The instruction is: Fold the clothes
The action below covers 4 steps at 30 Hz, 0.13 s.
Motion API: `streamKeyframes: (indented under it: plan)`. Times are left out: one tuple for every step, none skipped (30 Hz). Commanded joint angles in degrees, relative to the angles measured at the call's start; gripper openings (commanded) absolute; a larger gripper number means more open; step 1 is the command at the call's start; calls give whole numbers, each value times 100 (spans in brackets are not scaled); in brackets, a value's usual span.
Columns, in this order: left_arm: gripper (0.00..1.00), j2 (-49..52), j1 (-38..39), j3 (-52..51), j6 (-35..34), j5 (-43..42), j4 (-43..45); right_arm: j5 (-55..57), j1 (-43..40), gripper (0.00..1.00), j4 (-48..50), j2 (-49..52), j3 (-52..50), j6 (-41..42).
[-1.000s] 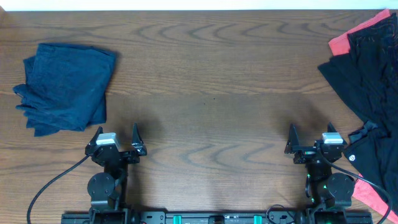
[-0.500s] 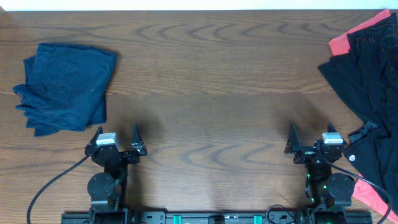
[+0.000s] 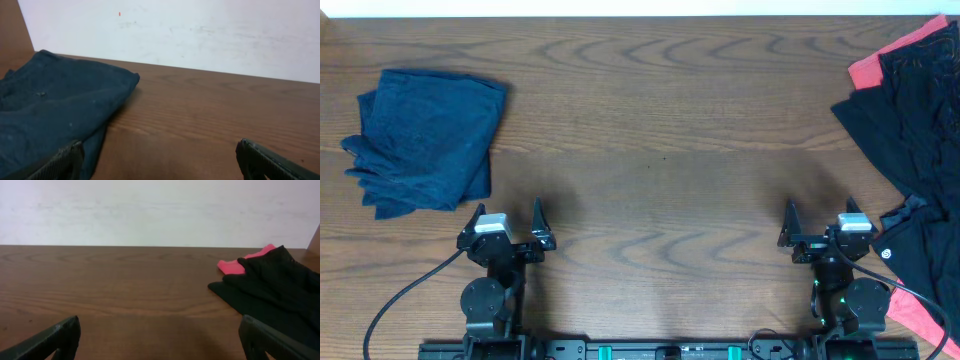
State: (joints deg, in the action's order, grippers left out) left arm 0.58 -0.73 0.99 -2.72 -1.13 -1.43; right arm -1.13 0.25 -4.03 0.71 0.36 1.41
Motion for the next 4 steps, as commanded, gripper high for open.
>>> streamKeyframes:
  plan:
    - [98, -24, -4, -76, 98, 72, -262, -42, 52, 99, -22, -33, -7, -37]
    - [98, -24, -4, -76, 98, 72, -262, -39, 52, 99, -20, -33, -7, -37]
    - [98, -24, -4, -76, 98, 72, -262, -39, 52, 99, -22, -33, -7, -37]
    - [98, -24, -4, -76, 98, 72, -262, -42, 52, 99, -22, -33, -7, -37]
